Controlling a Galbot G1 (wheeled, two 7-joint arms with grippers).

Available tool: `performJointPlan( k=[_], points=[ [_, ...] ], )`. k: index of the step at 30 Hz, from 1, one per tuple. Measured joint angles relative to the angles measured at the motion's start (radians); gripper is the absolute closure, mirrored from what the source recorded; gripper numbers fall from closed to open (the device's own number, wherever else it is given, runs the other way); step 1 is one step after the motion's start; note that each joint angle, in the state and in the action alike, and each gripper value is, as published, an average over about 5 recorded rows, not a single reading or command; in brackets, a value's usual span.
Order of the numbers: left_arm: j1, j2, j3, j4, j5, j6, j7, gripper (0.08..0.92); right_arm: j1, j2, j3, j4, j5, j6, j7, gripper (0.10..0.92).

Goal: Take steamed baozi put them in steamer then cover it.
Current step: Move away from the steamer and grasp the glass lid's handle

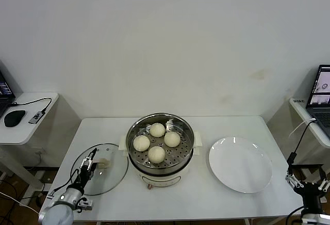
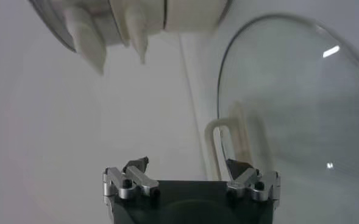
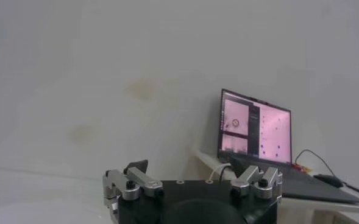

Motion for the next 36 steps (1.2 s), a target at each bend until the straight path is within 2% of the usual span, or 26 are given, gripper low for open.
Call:
performJointPlan(
  k=[10,13,28,36],
  points=[
    [-0.075,-0.003,0.033,0.068,-0.004,0.002,0.000,0.177,0.000,0.012,-0.011,-0.021,-0.026,0.008,-0.001,0.203],
    [-0.083,-0.002,0.038,0.080,-0.008,0.002,0.000,0.202,0.000,0.014,-0.017,-0.025,-0.033,0.008,-0.001,0.203],
    [-0.080,-0.004,0.046,0.119,-0.051,0.004,-0.015,0.623,-0.003,0.016,-0.038,-0.031,-0.050,0.009,-0.005,0.203],
    [-0.049,0.003,0.017,0.075,-0.086,0.025,-0.048,0.837,0.001,0.013,-0.057,-0.033,-0.062,0.013,-0.008,0.203]
  ],
)
